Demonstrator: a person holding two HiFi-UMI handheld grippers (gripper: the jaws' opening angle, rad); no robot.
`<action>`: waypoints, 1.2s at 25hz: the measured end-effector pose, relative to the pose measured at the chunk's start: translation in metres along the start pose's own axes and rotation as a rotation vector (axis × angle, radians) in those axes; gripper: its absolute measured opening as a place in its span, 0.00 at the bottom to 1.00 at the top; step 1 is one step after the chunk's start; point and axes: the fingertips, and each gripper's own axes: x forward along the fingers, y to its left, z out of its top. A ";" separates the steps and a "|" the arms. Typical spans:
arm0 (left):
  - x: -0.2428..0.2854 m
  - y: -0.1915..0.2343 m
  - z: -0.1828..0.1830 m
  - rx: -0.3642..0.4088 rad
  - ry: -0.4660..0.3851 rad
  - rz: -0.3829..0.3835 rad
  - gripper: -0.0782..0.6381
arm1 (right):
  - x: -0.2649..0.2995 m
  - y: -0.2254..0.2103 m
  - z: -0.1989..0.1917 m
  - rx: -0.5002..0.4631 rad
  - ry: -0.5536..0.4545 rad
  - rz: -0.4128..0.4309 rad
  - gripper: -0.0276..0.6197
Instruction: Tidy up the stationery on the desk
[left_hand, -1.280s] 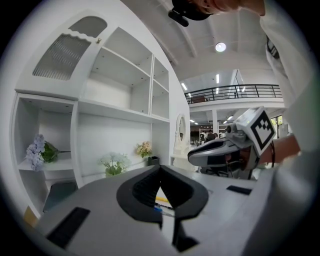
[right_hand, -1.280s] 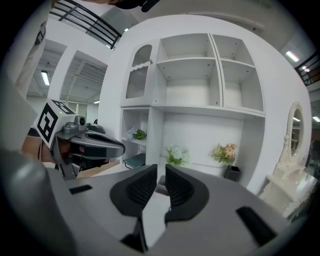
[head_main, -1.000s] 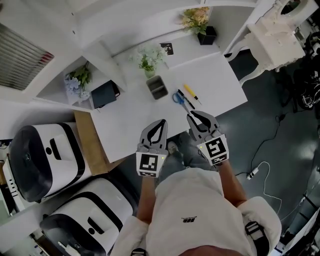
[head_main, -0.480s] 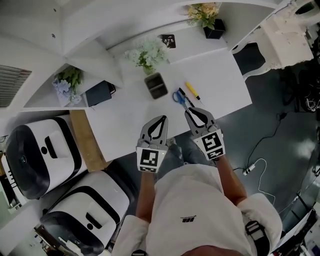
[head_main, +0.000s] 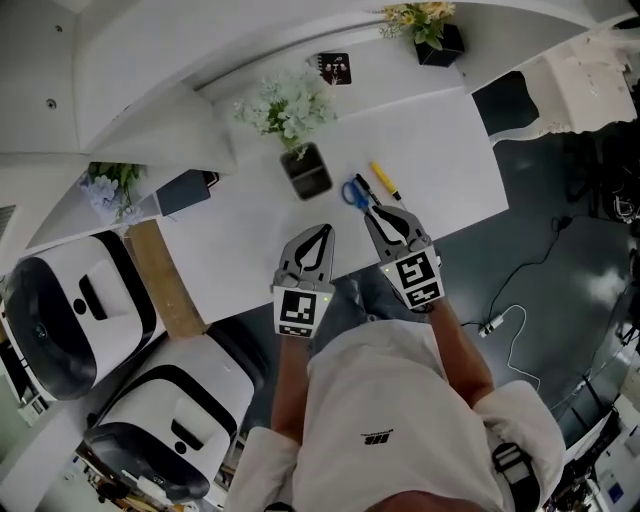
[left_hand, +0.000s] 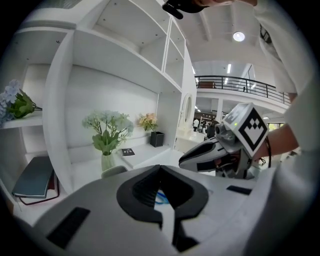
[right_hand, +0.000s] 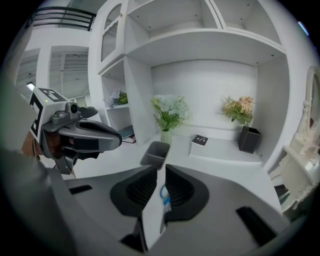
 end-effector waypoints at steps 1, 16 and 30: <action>0.004 0.001 -0.003 -0.002 0.008 -0.003 0.11 | 0.005 -0.002 -0.003 0.003 0.011 0.003 0.09; 0.054 0.008 -0.042 -0.018 0.085 -0.032 0.11 | 0.068 -0.017 -0.053 0.033 0.141 0.043 0.10; 0.075 0.010 -0.066 -0.036 0.111 -0.040 0.11 | 0.107 -0.019 -0.086 0.049 0.252 0.041 0.15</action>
